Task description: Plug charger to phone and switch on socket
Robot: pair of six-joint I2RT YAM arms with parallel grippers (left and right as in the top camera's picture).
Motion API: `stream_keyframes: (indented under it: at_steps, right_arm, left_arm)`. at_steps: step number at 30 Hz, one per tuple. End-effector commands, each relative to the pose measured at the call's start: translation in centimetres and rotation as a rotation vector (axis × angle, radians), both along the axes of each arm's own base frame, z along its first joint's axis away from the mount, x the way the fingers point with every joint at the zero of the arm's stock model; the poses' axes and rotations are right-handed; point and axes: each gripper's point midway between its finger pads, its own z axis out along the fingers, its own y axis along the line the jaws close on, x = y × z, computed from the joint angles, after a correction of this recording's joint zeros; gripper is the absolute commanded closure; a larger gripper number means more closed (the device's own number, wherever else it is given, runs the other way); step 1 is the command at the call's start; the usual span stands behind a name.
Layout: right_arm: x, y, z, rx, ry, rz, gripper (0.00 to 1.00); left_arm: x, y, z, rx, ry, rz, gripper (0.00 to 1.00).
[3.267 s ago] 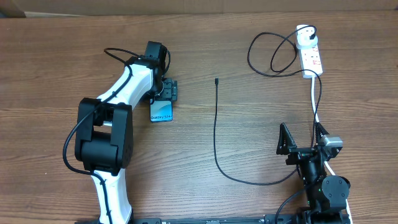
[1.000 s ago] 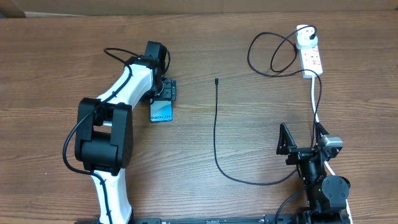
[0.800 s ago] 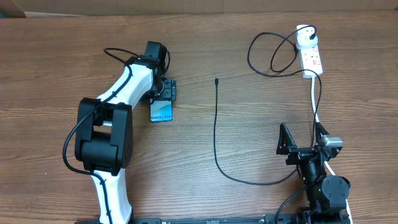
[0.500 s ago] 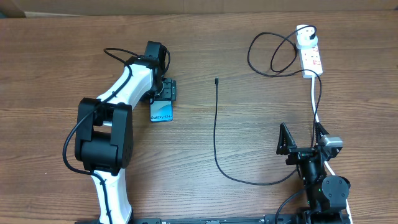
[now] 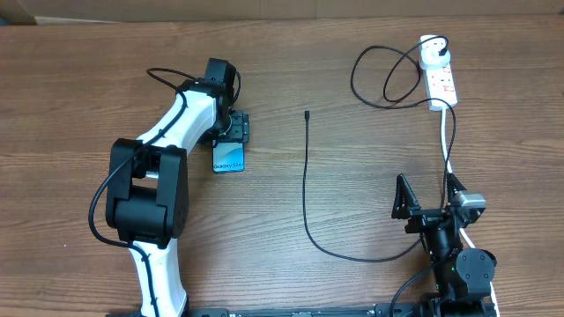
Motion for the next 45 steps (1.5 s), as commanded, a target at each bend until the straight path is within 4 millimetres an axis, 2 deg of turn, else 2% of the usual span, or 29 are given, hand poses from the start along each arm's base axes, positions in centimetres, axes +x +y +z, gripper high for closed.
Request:
stream_keyframes:
  at_steps: [1, 45]
  right_arm:
    - [0.04, 0.02, -0.36, 0.002, 0.004, -0.001, 0.00]
    - [0.04, 0.02, -0.36, 0.002, 0.004, -0.001, 0.00]
  left_arm:
    - [-2.18, -0.69, -1.87, -0.056, 0.092, -0.016, 0.23]
    - [-2.41, -0.64, -1.90, -0.053, 0.101, -0.016, 0.25]
